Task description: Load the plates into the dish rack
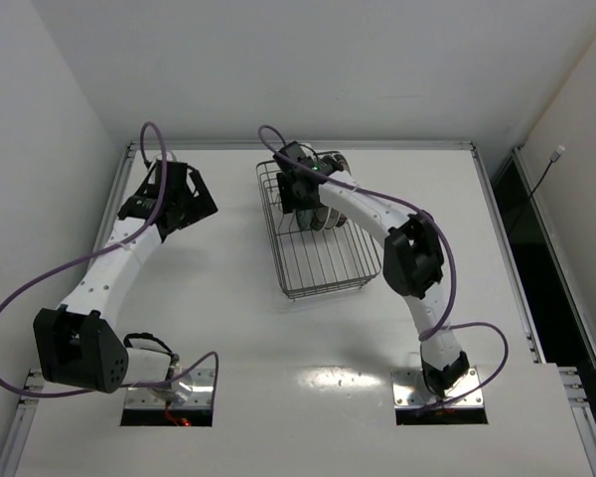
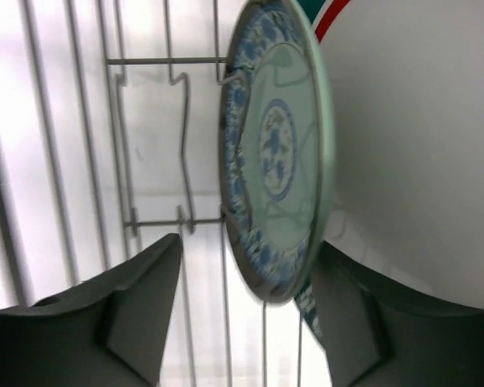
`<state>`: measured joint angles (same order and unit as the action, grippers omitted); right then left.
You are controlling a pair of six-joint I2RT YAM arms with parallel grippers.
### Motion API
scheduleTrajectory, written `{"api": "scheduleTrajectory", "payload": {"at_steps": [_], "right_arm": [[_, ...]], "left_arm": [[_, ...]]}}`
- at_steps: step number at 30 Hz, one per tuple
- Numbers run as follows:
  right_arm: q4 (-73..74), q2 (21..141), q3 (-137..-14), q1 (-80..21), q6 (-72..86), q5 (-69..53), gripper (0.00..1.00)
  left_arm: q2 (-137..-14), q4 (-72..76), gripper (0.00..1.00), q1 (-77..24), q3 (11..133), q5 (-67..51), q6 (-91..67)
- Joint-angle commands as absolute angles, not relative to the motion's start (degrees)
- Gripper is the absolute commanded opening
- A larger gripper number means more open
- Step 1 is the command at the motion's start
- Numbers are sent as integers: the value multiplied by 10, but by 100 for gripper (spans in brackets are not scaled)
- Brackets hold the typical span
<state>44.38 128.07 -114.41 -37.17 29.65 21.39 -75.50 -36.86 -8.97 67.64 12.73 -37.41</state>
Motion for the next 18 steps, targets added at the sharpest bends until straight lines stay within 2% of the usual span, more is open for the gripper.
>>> {"api": "scheduleTrajectory", "payload": {"at_steps": [1,7,11,13,14,18], "right_arm": [[478,1207,-1190,-367,287,216,63],[490,1065,-1156,-377,243,194,81],[497,945,-1057,-367,229,171,90],[478,887,-964,-367,224,171,92],[471,830,-933,-367,224,171,97],[458,721,-796,-360,224,195,97]], "left_arm": [[-742,-367,82,-79,666,150,-348],[-728,-345,82,-74,634,178,-318],[-698,-309,82,-74,605,166,-288],[-683,-296,82,-74,592,156,-281],[-672,-290,82,-74,578,148,-281],[-611,-245,82,-74,529,133,-271]]}}
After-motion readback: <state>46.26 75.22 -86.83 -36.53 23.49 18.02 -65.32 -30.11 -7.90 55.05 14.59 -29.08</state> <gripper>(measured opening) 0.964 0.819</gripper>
